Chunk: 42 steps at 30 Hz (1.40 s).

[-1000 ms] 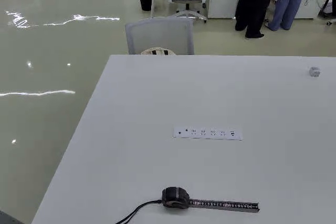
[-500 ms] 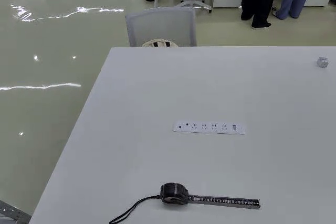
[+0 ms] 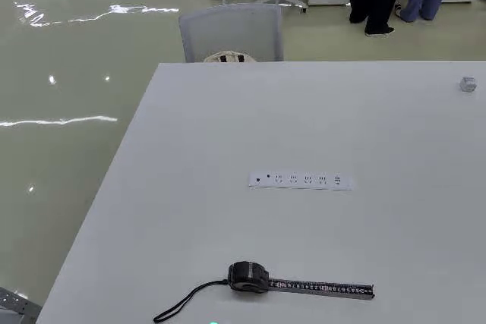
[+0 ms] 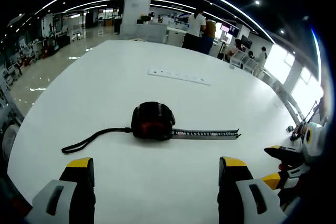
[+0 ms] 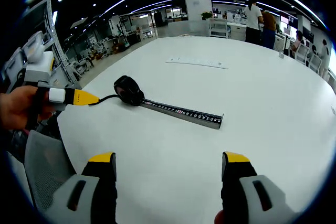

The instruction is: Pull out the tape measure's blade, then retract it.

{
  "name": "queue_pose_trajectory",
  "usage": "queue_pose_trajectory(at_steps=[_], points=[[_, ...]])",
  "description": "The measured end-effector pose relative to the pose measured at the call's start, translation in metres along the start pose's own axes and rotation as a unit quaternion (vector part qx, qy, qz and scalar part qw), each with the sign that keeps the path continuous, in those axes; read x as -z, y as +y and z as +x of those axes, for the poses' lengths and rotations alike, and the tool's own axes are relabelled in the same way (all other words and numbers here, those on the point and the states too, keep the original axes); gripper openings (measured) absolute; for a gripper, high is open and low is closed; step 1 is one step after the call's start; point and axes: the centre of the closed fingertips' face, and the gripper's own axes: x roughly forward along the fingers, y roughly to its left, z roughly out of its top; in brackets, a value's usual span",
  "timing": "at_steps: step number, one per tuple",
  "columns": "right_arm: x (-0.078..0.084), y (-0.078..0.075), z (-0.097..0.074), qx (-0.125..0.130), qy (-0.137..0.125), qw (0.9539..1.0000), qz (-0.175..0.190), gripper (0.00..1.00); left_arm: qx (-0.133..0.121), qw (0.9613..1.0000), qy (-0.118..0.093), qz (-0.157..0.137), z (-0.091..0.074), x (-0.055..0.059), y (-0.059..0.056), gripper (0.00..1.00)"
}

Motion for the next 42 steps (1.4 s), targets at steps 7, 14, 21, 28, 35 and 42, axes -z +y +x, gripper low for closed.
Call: queue_pose_trajectory(at_steps=[7,14,21,28,35,42], points=[[-0.001,-0.003,0.004,-0.009,0.004,0.9997,-0.024,0.84,-0.003,1.0,0.001,0.002,0.004,0.0,0.001,0.95],[-0.004,-0.012,0.008,-0.018,0.009,0.9986,-0.049,0.82,-0.007,0.9999,-0.002,0.008,0.01,-0.006,0.001,0.94],[-0.007,-0.025,0.014,-0.028,0.02,0.9963,-0.079,0.82,-0.012,0.9999,0.0,0.013,0.02,-0.01,-0.001,0.92],[-0.009,-0.038,0.02,-0.044,0.03,0.9923,-0.112,0.8,-0.014,0.9998,0.0,0.016,0.03,-0.016,-0.004,0.9],[-0.017,-0.045,0.029,-0.06,0.032,0.9881,-0.138,0.76,-0.013,0.9997,0.008,0.021,0.04,-0.019,-0.006,0.9],[-0.023,-0.049,0.043,-0.084,0.043,0.9805,-0.173,0.74,-0.013,0.9997,0.012,0.018,0.05,-0.027,-0.002,0.89]])
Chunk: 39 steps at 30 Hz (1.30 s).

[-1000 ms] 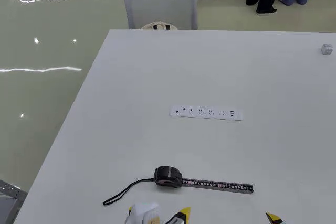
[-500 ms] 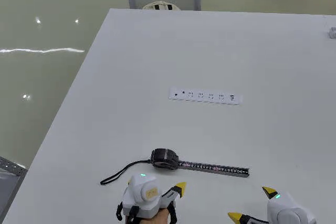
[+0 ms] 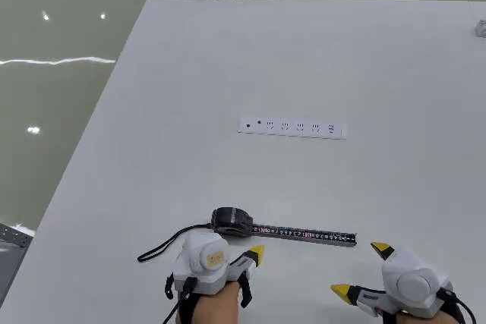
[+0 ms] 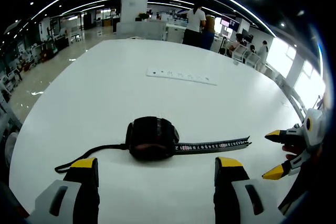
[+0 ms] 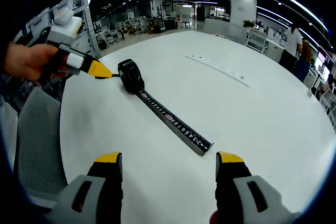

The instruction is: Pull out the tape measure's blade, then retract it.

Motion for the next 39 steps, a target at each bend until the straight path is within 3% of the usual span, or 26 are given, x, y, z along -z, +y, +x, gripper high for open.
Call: queue_pose_trajectory(at_steps=[13,25,32,39], points=[[-0.001,-0.01,0.015,-0.025,0.024,0.9988,-0.035,0.71,0.007,0.9999,0.007,0.012,0.016,-0.008,0.001,0.87],[0.0,-0.025,0.026,-0.041,0.051,0.9946,-0.081,0.67,0.007,0.9997,0.016,0.019,0.034,-0.01,0.006,0.84],[0.004,-0.03,0.033,-0.061,0.07,0.9892,-0.114,0.64,0.009,0.9995,0.023,0.019,0.043,-0.008,0.005,0.83],[0.011,-0.029,0.04,-0.091,0.092,0.9802,-0.15,0.62,0.013,0.9992,0.03,0.022,0.05,-0.006,0.005,0.82]])
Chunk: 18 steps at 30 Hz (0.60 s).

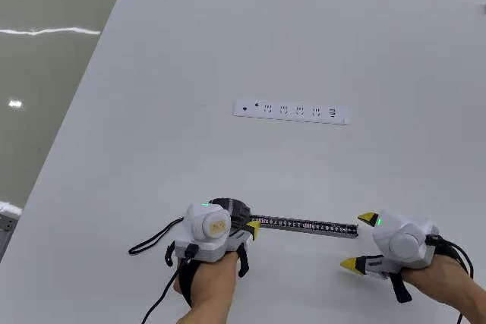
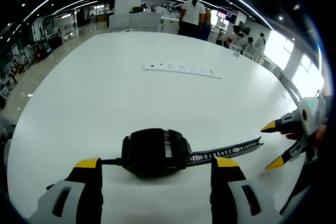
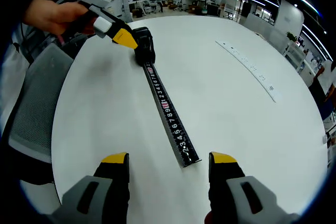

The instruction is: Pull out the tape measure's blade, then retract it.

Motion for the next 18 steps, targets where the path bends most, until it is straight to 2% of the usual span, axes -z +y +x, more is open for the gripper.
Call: queue_pose_trajectory(at_steps=[8,18], points=[[0.009,-0.007,0.007,-0.021,0.022,0.9992,-0.027,0.61,0.003,1.0,0.004,0.006,0.009,0.001,0.001,0.81],[0.016,-0.019,0.011,-0.035,0.047,0.9965,-0.059,0.57,-0.001,0.9999,0.01,0.004,0.018,0.0,0.004,0.78]])
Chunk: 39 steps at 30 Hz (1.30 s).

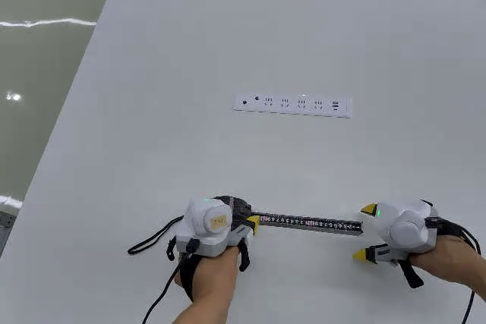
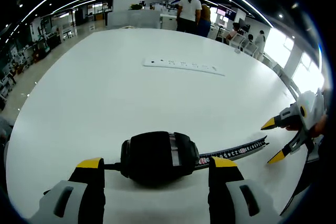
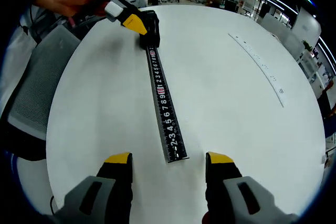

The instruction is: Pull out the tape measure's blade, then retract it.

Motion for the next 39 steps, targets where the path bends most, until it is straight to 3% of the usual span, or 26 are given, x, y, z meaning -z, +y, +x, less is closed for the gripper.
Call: queue_pose_trajectory(at_steps=[16,39], points=[[0.006,-0.01,0.007,-0.023,0.017,0.9987,-0.042,0.44,-0.013,0.9998,0.002,-0.012,0.011,0.002,0.0,0.73],[0.004,-0.009,0.008,-0.038,0.01,0.9963,-0.076,0.28,-0.018,0.9996,0.002,-0.02,0.018,-0.003,-0.001,0.71]])
